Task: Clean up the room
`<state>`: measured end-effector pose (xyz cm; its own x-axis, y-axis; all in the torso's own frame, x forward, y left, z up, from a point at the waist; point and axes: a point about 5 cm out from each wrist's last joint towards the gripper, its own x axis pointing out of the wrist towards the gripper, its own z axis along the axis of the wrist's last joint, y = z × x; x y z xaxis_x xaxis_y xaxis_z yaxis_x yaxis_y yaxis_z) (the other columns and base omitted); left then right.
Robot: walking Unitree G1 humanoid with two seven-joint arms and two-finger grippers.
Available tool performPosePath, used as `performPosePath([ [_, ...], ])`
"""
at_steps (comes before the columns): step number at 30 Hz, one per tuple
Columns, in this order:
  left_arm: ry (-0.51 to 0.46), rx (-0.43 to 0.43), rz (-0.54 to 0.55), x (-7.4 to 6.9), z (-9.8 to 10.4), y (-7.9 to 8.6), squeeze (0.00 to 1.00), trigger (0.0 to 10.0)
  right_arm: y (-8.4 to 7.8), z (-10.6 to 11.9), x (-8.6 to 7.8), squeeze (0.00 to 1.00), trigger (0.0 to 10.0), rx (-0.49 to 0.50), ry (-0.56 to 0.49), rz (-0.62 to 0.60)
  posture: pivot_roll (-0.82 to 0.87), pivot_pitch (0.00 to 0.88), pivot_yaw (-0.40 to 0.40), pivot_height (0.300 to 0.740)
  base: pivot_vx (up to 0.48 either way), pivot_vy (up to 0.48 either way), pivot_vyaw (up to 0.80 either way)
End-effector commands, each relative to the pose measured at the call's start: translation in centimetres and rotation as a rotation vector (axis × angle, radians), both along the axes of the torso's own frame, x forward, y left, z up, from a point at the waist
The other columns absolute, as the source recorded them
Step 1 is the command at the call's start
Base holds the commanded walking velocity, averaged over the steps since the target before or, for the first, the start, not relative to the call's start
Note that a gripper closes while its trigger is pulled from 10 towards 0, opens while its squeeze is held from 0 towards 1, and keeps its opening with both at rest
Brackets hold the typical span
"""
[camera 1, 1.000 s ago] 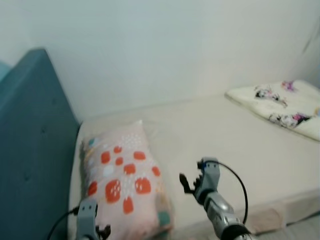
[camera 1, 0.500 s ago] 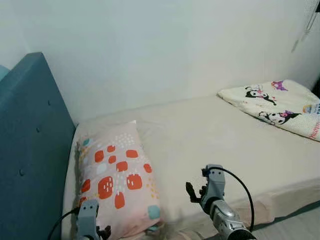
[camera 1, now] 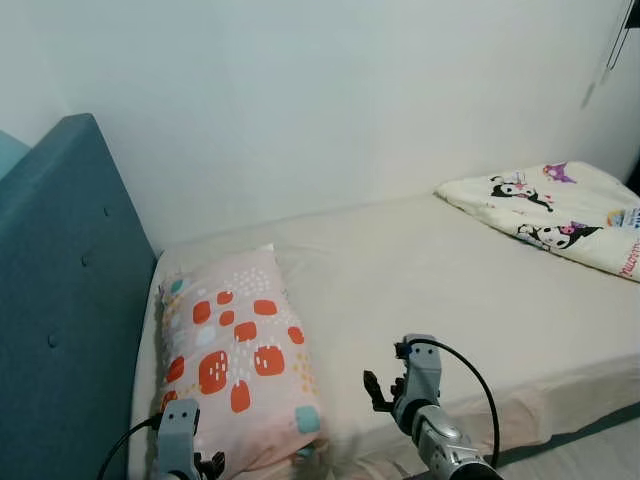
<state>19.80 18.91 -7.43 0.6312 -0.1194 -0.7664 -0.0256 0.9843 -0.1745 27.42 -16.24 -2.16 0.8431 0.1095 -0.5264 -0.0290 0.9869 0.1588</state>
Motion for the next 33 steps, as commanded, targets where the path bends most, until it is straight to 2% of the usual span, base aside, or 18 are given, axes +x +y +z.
performPosePath([
  [1, 0.029, 0.016, 0.006, -0.6, -0.3, 0.2, 0.0, 10.0, 0.3, -0.7, -0.7, 0.0, 10.0, 0.001, 0.036, 0.0, -0.01, 0.0, 0.01, 0.729, 0.0, -0.48, 0.0],
  [3, 0.03, 0.017, 0.006, -0.6, -0.3, 0.2, 0.0, 10.0, 0.3, -0.7, -0.7, 0.0, 10.0, 0.0, 0.038, 0.0, -0.01, 0.0, 0.01, 0.729, 0.0, -0.48, 0.0],
  [9, 0.022, 0.019, -0.011, -0.2, -0.2, -0.2, 0.0, 10.0, -0.6, -2.2, -2.3, 0.0, 10.0, -0.048, 0.144, -0.018, -0.01, 0.0, 0.011, 0.729, 0.0, 0.0, 0.0],
  [14, 0.021, 0.029, -0.064, 0.1, -0.1, -0.6, 0.0, 10.0, -0.5, -2.2, -2.4, 0.0, 10.0, -0.041, 0.148, -0.02, -0.01, 0.0, 0.015, 0.729, 0.0, -0.384, 0.0],
  [18, 0.015, 0.017, -0.046, 0.3, 0.0, -0.7, 0.0, 10.0, -0.4, -2.3, -2.5, 0.0, 10.0, -0.039, 0.151, -0.023, -0.01, 0.0, 0.02, 0.729, 0.0, -0.48, 0.0],
  [24, 0.003, 0.024, -0.041, 0.8, 0.2, -1.0, 0.0, 10.0, -0.5, -2.4, -2.5, 0.0, 10.0, -0.041, 0.158, -0.025, -0.01, 0.0, 0.019, 0.729, 0.0, 0.0, 0.0],
  [30, 0.002, 0.019, -0.066, 0.9, 0.3, -1.3, 0.0, 10.0, -0.4, -2.3, -2.5, 0.0, 10.0, -0.042, 0.157, -0.021, -0.01, 0.0, 0.021, 0.729, 0.0, -0.469, 0.0],
  [33, 0.002, 0.019, -0.035, 0.9, 0.3, -1.3, 0.0, 10.0, -0.4, -2.3, -2.5, 0.0, 10.0, -0.043, 0.156, -0.02, -0.01, 0.0, 0.021, 0.729, 0.0, -0.157, 0.0],
])
